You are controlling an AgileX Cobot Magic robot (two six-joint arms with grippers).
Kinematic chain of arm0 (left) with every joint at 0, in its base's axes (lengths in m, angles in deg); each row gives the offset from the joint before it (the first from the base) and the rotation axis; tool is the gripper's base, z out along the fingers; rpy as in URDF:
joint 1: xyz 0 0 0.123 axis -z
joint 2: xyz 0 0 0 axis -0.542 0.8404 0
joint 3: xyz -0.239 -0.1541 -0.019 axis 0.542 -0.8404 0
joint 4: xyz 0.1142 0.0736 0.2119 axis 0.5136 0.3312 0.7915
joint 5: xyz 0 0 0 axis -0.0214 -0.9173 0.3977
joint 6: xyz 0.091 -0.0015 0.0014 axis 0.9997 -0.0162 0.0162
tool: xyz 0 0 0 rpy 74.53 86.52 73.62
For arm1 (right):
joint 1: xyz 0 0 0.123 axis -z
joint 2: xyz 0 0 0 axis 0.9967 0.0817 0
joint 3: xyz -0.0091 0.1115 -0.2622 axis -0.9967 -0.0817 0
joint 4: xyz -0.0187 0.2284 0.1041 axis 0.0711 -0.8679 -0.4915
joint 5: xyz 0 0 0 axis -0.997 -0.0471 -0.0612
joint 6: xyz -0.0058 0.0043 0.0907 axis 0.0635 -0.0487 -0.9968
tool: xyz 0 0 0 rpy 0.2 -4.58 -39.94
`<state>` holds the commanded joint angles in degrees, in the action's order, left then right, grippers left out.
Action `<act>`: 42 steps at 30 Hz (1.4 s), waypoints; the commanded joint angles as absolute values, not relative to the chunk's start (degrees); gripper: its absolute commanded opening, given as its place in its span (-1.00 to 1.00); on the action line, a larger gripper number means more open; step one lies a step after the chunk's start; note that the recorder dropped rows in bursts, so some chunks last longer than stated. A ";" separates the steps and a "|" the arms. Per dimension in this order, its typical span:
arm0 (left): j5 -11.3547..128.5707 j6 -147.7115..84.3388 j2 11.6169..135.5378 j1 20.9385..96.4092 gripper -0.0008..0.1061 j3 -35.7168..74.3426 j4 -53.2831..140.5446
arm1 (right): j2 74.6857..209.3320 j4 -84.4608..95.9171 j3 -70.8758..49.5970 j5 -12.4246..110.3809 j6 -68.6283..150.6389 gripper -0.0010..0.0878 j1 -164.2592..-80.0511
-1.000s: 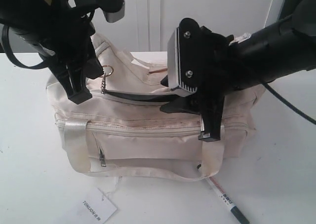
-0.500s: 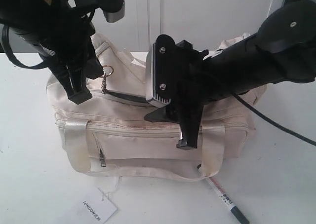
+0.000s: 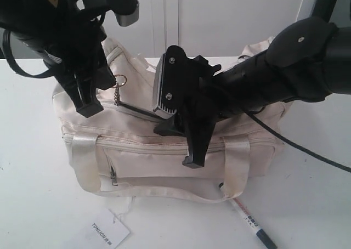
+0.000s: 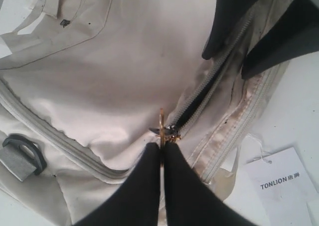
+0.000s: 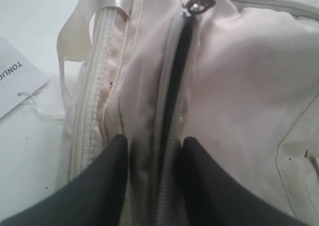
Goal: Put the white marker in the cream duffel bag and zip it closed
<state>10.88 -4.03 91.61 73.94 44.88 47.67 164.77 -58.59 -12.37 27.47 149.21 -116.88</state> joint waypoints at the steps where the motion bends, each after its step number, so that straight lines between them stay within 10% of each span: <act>1: 10.88 -4.03 91.61 73.94 -0.99 44.88 47.67 | 164.77 -58.59 -12.37 27.47 149.21 -0.47 -116.88; 7: 10.57 -4.03 91.61 73.94 -0.99 44.88 47.85 | 164.77 -58.59 -12.37 27.64 148.60 -0.98 -116.88; 42: -0.02 -4.03 94.67 73.94 -0.99 44.88 61.47 | 158.87 -57.08 -12.37 29.18 144.74 -0.98 -116.88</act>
<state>-0.02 -4.03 94.67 73.94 44.88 61.47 158.87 -57.08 -12.37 29.18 144.74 -116.88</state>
